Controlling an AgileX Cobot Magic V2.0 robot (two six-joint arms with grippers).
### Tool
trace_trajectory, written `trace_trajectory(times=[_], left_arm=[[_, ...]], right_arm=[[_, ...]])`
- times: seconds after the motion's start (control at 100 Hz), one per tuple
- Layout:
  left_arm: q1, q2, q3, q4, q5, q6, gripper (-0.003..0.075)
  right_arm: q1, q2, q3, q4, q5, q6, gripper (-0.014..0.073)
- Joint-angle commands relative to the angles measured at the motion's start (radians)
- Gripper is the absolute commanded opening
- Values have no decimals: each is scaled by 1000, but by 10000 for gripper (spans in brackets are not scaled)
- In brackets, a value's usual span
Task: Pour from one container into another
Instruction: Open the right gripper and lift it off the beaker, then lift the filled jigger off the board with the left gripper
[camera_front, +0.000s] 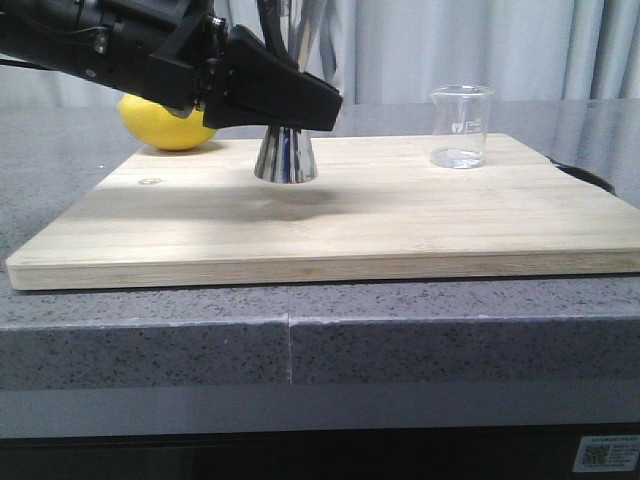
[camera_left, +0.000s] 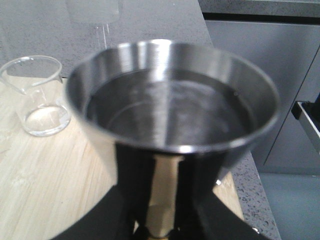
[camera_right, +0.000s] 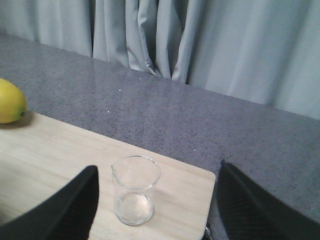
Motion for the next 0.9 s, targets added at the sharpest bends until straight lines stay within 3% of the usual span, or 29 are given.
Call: trace_trajectory(times=[0.0,0.34,0.89], left_arm=[[25,-55,-24,-101,69,6,10],[104,-55,-24,-122,70,17,10],[125,-3,-24,-171,45,37,10]], right_arm=[[-1,-26,-26,0,-63,1,448],[-1,-26,-26,0,-63,1,448],[-1,-28,-26,0,-85,1,448]])
